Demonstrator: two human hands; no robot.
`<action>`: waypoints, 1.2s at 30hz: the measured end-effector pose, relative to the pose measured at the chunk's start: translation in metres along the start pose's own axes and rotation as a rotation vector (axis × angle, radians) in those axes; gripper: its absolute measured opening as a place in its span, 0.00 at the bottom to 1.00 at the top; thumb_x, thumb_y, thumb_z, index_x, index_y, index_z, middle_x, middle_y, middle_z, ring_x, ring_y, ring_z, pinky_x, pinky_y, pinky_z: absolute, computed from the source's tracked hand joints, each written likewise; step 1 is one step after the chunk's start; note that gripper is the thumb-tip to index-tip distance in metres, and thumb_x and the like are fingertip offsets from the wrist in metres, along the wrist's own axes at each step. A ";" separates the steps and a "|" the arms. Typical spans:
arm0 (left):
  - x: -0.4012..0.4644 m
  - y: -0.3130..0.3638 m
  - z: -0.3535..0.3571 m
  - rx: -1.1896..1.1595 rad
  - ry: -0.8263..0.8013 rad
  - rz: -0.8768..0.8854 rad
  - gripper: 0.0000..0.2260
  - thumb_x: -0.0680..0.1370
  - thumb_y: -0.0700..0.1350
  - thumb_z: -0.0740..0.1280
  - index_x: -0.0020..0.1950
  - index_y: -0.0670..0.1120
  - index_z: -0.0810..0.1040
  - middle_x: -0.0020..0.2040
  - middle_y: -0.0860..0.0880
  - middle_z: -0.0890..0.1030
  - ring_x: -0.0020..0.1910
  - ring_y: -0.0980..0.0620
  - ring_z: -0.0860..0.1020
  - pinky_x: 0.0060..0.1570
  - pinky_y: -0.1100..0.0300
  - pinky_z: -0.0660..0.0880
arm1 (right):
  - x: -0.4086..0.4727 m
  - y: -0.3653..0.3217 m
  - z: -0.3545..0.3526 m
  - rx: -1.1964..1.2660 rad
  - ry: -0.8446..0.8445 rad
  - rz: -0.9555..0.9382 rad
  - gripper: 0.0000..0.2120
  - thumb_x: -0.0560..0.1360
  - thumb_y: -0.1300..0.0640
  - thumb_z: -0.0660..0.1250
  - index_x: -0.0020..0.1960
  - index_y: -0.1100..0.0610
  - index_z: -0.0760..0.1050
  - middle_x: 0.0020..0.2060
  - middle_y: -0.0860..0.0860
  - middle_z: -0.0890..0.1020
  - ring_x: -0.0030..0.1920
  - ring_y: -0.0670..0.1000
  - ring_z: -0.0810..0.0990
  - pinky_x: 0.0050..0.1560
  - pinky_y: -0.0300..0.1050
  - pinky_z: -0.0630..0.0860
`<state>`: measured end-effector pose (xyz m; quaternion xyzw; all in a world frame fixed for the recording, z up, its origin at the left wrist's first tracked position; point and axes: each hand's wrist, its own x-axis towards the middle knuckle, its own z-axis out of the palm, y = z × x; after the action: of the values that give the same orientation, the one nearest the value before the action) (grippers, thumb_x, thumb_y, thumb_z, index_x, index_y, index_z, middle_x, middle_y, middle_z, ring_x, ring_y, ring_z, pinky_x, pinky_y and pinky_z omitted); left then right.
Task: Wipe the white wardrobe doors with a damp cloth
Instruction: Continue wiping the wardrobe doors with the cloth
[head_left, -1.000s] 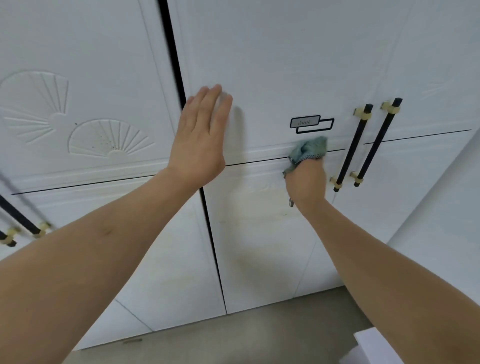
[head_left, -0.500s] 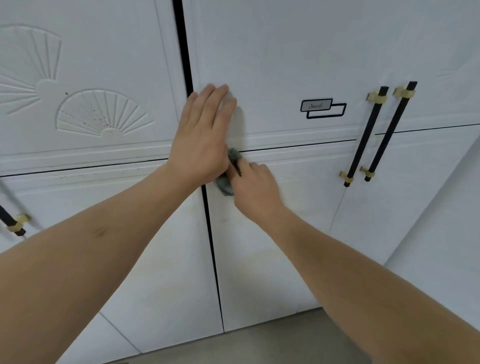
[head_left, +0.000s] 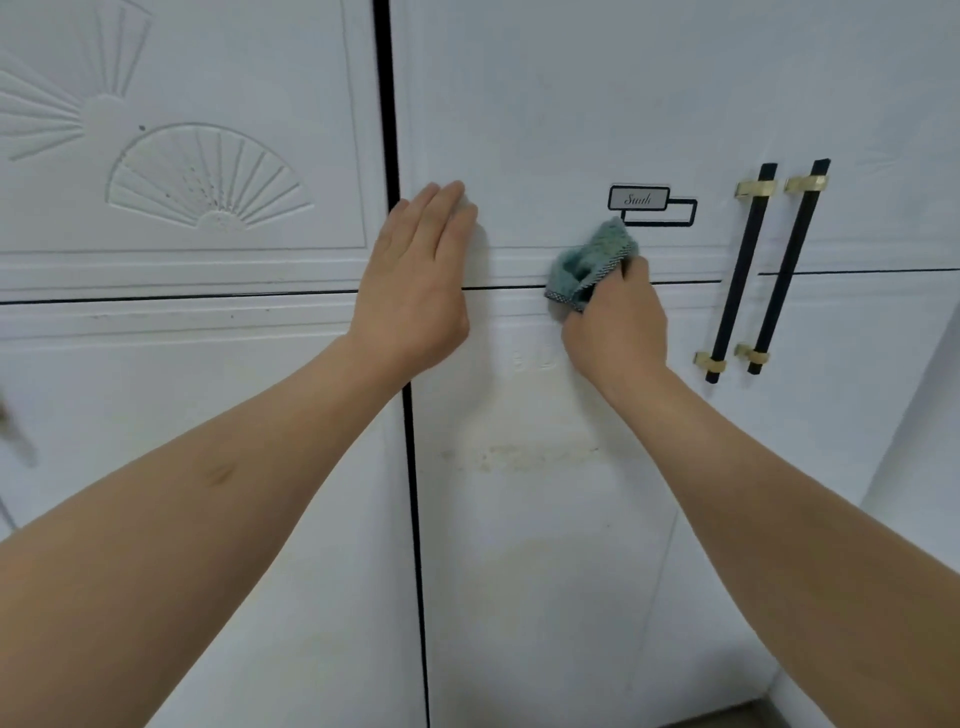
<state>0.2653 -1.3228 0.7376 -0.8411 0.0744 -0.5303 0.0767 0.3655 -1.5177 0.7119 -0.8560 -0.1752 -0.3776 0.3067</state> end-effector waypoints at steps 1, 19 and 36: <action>-0.004 -0.003 0.000 0.006 -0.014 0.012 0.31 0.69 0.32 0.55 0.74 0.34 0.68 0.75 0.36 0.69 0.75 0.34 0.65 0.74 0.38 0.61 | -0.003 -0.017 0.006 0.024 0.009 -0.059 0.31 0.75 0.51 0.70 0.75 0.59 0.65 0.66 0.58 0.70 0.58 0.61 0.75 0.54 0.52 0.74; -0.015 -0.005 -0.020 0.421 -0.387 0.115 0.38 0.69 0.38 0.70 0.77 0.39 0.59 0.81 0.41 0.54 0.80 0.40 0.52 0.78 0.45 0.54 | -0.038 0.035 0.026 0.048 -0.024 -0.178 0.34 0.75 0.53 0.71 0.78 0.54 0.63 0.67 0.57 0.72 0.53 0.61 0.79 0.50 0.53 0.78; -0.020 0.006 -0.019 0.430 -0.396 0.046 0.37 0.73 0.37 0.65 0.80 0.40 0.53 0.82 0.41 0.49 0.81 0.41 0.47 0.79 0.45 0.50 | -0.043 0.071 0.024 0.007 -0.012 -0.102 0.31 0.74 0.54 0.72 0.74 0.59 0.67 0.66 0.59 0.73 0.52 0.63 0.78 0.49 0.54 0.78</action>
<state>0.2392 -1.3255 0.7266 -0.8908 -0.0369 -0.3575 0.2782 0.3882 -1.5583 0.6388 -0.8470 -0.2217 -0.3871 0.2893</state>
